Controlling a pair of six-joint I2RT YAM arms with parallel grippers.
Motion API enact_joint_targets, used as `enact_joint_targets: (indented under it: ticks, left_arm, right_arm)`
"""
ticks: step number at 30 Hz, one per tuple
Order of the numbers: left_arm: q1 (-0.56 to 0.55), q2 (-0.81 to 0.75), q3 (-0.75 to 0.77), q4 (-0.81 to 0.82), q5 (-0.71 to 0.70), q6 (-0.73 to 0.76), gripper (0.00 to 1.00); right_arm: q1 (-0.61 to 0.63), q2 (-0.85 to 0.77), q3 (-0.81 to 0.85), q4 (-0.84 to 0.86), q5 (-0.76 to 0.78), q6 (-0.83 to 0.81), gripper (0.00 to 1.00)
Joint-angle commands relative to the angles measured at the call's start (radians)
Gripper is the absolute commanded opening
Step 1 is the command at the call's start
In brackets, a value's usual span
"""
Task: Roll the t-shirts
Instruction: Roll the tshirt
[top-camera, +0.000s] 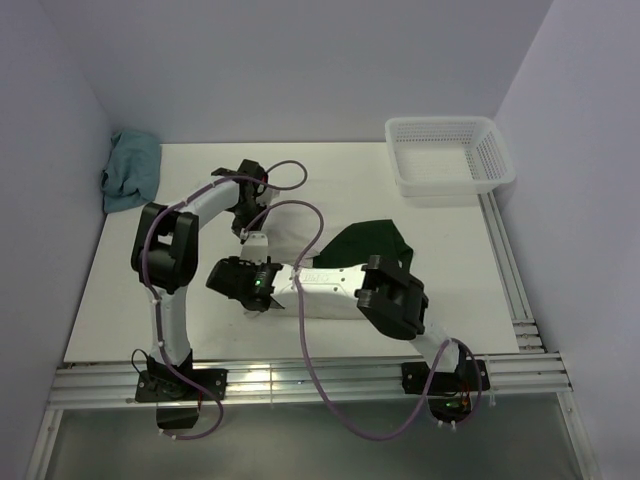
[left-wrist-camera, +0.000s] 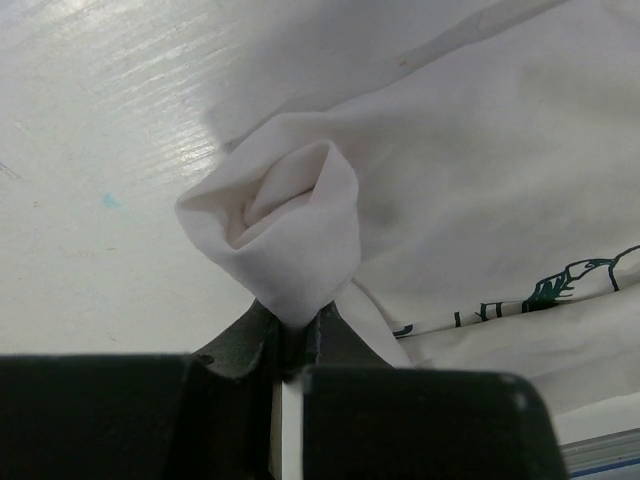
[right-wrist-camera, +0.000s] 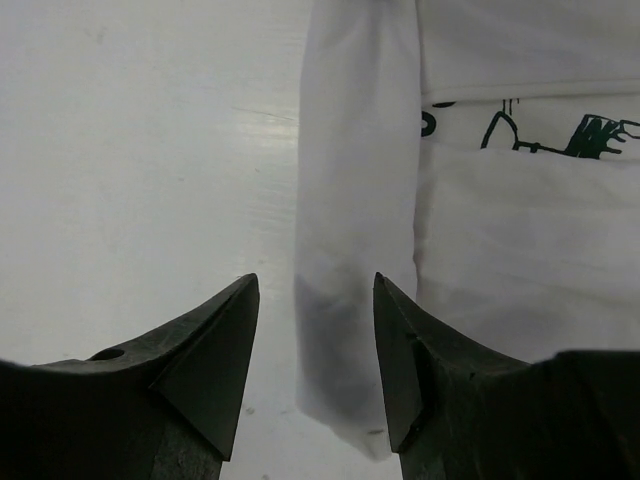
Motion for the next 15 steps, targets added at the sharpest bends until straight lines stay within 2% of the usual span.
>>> enact_joint_targets:
  ticks: [1, 5, 6, 15]
  left_arm:
    - [-0.009, 0.009, 0.045, -0.012, -0.011, 0.009, 0.0]
    - [-0.012, 0.015, 0.051, -0.017, -0.011, 0.01, 0.0]
    - [-0.012, 0.015, 0.053, -0.02, -0.011, -0.026, 0.0]
    - [-0.013, 0.032, 0.074, -0.032, 0.006, -0.028, 0.01]
  right_arm:
    - [0.008, 0.051, 0.101, -0.162, 0.061, -0.025, 0.57]
    - [0.027, 0.108, 0.164, -0.227, 0.058, -0.022, 0.59]
    - [0.031, 0.116, 0.164, -0.229, 0.052, -0.022, 0.59]
    - [0.062, 0.134, 0.13, -0.232, -0.003, 0.019, 0.58]
